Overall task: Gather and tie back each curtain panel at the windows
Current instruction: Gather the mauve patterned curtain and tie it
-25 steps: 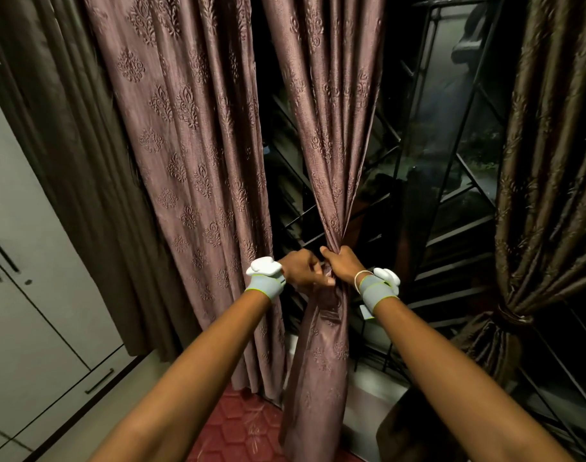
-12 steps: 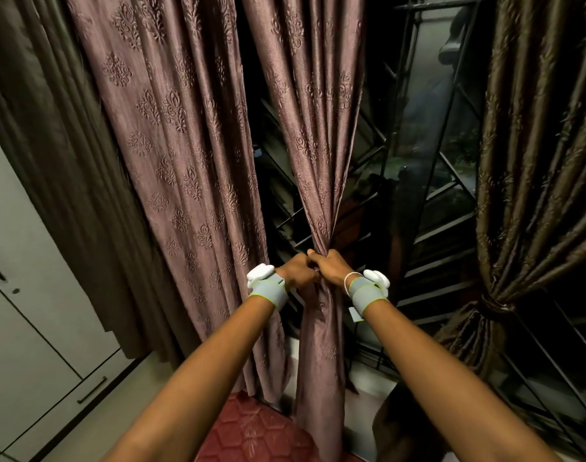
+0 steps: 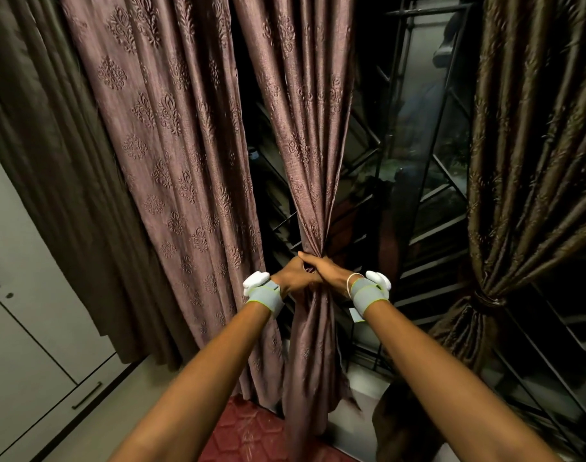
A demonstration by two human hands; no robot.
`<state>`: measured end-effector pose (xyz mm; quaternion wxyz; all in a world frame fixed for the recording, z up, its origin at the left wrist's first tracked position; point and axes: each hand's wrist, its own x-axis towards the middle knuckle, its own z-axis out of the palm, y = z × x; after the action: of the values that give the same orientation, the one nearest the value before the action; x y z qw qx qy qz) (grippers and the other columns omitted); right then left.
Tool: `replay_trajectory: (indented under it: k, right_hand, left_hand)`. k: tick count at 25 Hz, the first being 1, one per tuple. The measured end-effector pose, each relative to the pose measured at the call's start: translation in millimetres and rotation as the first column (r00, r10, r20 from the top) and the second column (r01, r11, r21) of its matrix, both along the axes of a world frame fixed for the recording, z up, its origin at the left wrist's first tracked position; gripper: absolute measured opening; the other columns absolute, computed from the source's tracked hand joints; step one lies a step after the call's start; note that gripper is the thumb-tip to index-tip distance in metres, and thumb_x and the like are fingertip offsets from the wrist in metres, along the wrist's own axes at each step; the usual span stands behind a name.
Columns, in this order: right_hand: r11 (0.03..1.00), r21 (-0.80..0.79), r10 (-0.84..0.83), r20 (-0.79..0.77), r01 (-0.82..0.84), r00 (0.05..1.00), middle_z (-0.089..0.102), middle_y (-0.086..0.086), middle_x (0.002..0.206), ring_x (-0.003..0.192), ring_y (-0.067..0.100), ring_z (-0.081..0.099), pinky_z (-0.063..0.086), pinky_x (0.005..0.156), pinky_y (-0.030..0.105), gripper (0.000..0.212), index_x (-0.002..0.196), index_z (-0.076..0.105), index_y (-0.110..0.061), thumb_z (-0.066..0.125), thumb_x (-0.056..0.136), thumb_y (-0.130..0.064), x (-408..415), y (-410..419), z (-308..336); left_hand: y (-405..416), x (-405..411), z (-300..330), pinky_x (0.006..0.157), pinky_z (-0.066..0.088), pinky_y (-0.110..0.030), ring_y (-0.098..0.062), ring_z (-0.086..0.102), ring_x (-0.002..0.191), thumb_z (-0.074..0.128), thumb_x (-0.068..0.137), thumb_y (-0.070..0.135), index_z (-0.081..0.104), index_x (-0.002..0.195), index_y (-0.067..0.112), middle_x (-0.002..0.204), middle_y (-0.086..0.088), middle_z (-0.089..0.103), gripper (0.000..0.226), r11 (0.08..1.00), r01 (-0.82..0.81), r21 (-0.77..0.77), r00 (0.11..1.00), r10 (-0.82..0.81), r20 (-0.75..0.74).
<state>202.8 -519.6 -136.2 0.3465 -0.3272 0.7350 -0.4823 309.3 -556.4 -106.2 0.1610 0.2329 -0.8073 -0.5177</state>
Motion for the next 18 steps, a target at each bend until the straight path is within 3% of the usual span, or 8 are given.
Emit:
replay_trajectory:
  k: [2,4,7,10,12,14,16,18]
  right_hand:
    - [0.999,0.037,0.022,-0.025,-0.021,0.999,0.051,0.012,0.138,0.129,0.024,0.048,0.034,0.114,0.038,0.105,0.135,0.053,-0.006,0.064,0.060,-0.080,10,15,12]
    - [0.995,0.082,0.066,-0.060,-0.061,0.996,0.047,0.008,0.142,0.131,0.021,0.045,0.033,0.115,0.039,0.115,0.135,0.054,-0.012,0.062,0.050,-0.088,5,20,4]
    - [0.985,0.108,0.142,-0.090,-0.132,0.986,0.057,0.007,0.136,0.124,0.021,0.054,0.038,0.111,0.040,0.089,0.123,0.065,-0.025,0.065,0.055,-0.083,-12,21,0]
    - [0.982,0.100,0.175,-0.137,-0.163,0.975,0.072,0.005,0.104,0.099,0.026,0.067,0.048,0.100,0.046,0.066,0.097,0.071,-0.016,0.064,0.057,-0.069,-29,28,10]
    - [0.989,0.113,0.110,-0.174,-0.091,0.979,0.069,0.009,0.096,0.090,0.030,0.065,0.049,0.091,0.046,0.049,0.086,0.062,-0.017,0.060,0.061,-0.059,-30,43,28]
    - [0.989,0.137,0.098,-0.284,-0.060,0.954,0.064,0.008,0.086,0.083,0.026,0.059,0.045,0.081,0.038,0.023,0.077,0.052,-0.019,0.059,0.079,-0.042,-28,53,39]
    - [0.989,0.143,0.095,-0.376,-0.043,0.922,0.062,0.008,0.084,0.083,0.024,0.057,0.044,0.077,0.035,0.015,0.075,0.049,-0.019,0.057,0.087,-0.024,-27,56,42]
    - [0.990,0.128,0.113,-0.417,-0.065,0.902,0.068,0.009,0.097,0.094,0.027,0.064,0.049,0.086,0.036,0.013,0.090,0.057,-0.015,0.060,0.086,-0.027,-26,57,42]
  left_hand:
    - [6,-3,-6,0.078,0.048,-0.008,0.000,0.062,0.088,0.048,0.086,-0.022,0.051,0.120,-0.022,0.113,-0.015,0.054,0.034,0.999,-0.038,-0.028,0.999,0.038,0.011]
    - [7,-3,-11,0.089,0.046,-0.019,-0.003,0.058,0.094,0.038,0.093,-0.017,0.052,0.117,-0.020,0.110,-0.018,0.052,0.028,0.995,-0.092,-0.028,0.995,0.093,0.041]
    - [2,-3,-10,0.103,0.041,-0.032,-0.018,0.053,0.113,0.043,0.094,-0.009,0.056,0.120,-0.014,0.119,-0.022,0.059,0.029,0.996,-0.080,-0.032,0.991,0.083,0.104]
    - [-5,-4,-6,0.085,0.050,-0.021,-0.013,0.059,0.098,0.047,0.091,-0.011,0.054,0.124,-0.014,0.118,-0.022,0.059,0.033,0.996,-0.082,-0.033,0.994,0.084,0.072]
    - [-1,-8,-3,0.066,0.050,-0.008,-0.016,0.061,0.089,0.048,0.090,-0.014,0.052,0.125,-0.015,0.111,-0.015,0.057,0.035,0.992,-0.123,0.029,0.991,0.121,0.056]
    - [0,-8,-3,0.055,0.048,-0.005,-0.013,0.061,0.075,0.047,0.088,-0.016,0.052,0.124,-0.015,0.103,-0.013,0.059,0.037,0.987,-0.150,0.062,0.985,0.144,0.094]
    - [1,-8,-1,0.053,0.047,-0.005,-0.013,0.059,0.075,0.047,0.088,-0.016,0.051,0.125,-0.016,0.108,-0.020,0.062,0.037,0.985,-0.157,0.066,0.983,0.150,0.105]
    - [1,-8,1,0.058,0.047,-0.003,-0.014,0.058,0.084,0.047,0.090,-0.014,0.048,0.128,-0.015,0.125,-0.031,0.055,0.039,0.987,-0.134,0.088,0.989,0.127,0.080]
